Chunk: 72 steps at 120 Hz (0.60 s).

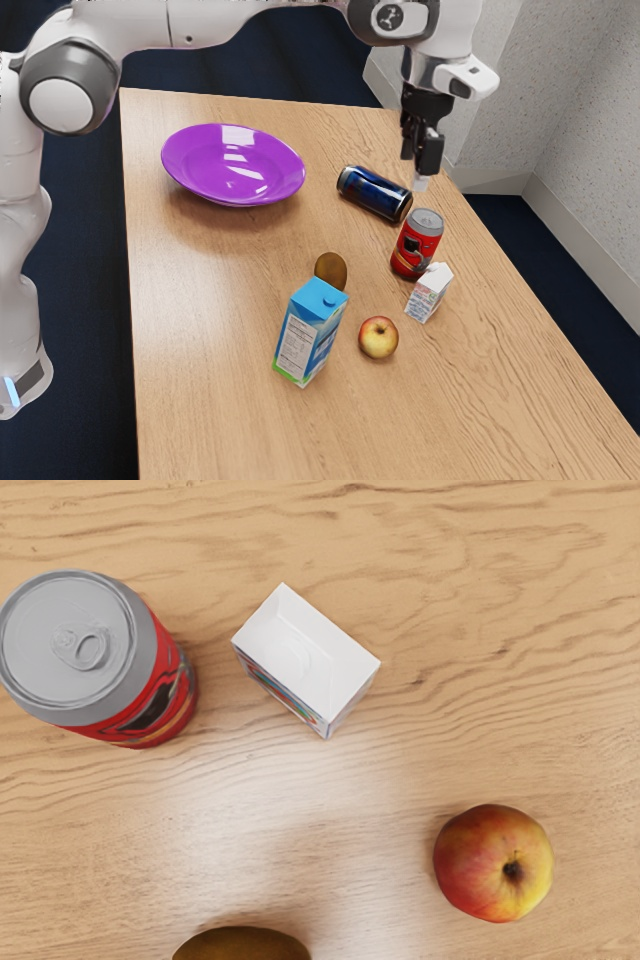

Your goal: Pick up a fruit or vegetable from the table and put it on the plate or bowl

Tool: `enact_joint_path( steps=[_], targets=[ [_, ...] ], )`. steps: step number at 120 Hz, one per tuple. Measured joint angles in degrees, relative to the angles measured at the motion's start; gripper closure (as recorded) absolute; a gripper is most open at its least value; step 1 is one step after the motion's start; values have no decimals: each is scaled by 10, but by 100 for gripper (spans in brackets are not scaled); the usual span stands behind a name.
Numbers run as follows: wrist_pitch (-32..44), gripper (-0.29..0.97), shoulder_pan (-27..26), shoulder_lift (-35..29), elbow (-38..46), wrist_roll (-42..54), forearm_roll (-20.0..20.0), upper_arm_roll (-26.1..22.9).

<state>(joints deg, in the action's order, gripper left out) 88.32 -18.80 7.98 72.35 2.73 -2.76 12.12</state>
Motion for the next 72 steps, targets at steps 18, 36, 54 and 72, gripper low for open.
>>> enact_joint_path(
  steps=[18,36,54,72],
  targets=[
    [2,0,-4,16,0,0,1,-18],
    [4,0,-3,40,1,-1,0,-25],
    [25,0,-21,51,23,0,0,-26],
    [85,0,-26,31,104,2,0,-22]
  ],
)
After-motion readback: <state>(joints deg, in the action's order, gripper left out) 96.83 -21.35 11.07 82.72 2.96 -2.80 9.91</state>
